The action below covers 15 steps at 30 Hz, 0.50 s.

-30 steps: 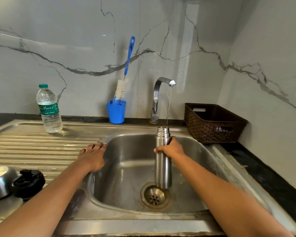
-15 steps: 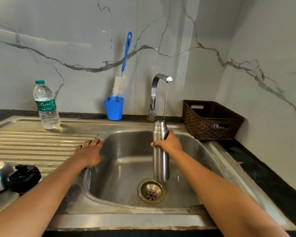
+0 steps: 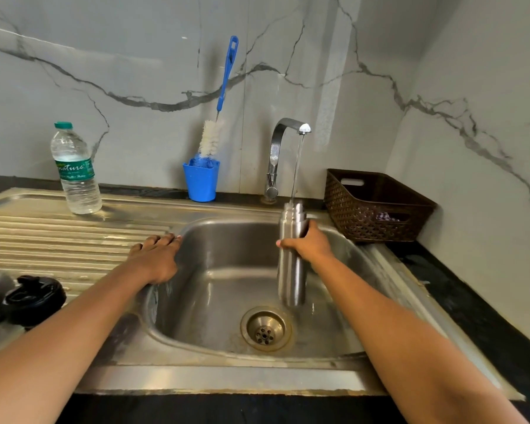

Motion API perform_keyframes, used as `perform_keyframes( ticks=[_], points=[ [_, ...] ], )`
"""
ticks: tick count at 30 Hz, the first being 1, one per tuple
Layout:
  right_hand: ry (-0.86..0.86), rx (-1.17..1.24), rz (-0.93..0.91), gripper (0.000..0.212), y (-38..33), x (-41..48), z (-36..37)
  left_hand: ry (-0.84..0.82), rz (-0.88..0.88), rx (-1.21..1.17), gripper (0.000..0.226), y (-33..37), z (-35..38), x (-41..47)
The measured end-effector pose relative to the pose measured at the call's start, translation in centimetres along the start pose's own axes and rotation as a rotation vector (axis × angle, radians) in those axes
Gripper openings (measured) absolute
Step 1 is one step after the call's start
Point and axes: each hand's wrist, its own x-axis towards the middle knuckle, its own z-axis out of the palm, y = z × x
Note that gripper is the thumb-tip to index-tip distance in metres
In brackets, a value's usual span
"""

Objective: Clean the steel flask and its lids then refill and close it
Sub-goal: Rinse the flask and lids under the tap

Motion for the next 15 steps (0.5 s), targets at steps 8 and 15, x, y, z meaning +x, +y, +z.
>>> perform_keyframes(
  ticks=[8, 15],
  points=[
    [0.002, -0.002, 0.022, 0.076, -0.3, -0.2, 0.9, 0.004, -0.005, -0.016, 0.068, 0.1, -0.1, -0.1],
    [0.056, 0.055, 0.028, 0.079, 0.2, 0.1, -0.2, -0.005, -0.004, 0.0, 0.068, 0.3, -0.3, -0.1]
  ],
)
